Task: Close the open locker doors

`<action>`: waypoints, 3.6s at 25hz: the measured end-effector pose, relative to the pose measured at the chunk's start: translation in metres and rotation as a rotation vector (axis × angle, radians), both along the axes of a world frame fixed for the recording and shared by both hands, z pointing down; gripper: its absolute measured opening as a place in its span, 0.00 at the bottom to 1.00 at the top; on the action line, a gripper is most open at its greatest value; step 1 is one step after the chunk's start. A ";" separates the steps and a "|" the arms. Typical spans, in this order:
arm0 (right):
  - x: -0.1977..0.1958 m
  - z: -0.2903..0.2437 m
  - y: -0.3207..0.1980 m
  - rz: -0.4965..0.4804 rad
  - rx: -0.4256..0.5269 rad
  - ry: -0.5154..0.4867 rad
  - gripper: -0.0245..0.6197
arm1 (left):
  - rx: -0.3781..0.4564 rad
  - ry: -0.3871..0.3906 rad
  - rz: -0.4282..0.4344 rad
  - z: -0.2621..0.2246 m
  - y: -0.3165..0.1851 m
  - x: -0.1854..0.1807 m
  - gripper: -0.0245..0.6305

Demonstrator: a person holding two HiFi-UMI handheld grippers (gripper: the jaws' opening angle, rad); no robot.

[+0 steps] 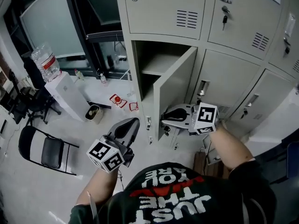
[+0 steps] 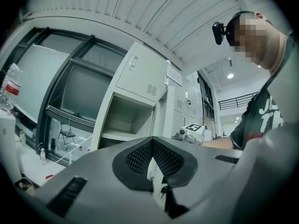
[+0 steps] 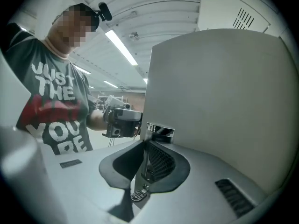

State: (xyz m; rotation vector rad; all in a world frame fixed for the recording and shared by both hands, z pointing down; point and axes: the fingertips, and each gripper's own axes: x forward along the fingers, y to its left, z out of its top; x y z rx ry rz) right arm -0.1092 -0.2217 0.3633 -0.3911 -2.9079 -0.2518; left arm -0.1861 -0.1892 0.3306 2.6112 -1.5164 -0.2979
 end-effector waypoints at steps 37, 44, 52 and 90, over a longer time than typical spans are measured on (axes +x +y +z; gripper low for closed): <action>-0.131 0.002 -0.146 0.839 0.012 -0.048 0.13 | -0.009 0.014 0.294 0.036 -0.091 -0.101 0.05; -0.139 -0.002 -0.176 0.962 0.014 -0.054 0.13 | -0.004 0.019 0.304 0.033 -0.098 -0.104 0.05; -0.143 0.001 -0.201 1.048 0.017 -0.066 0.12 | -0.004 0.018 0.302 0.037 -0.105 -0.109 0.05; -0.143 0.000 -0.213 1.097 0.003 -0.096 0.12 | -0.056 0.027 0.272 0.055 -0.106 -0.122 0.05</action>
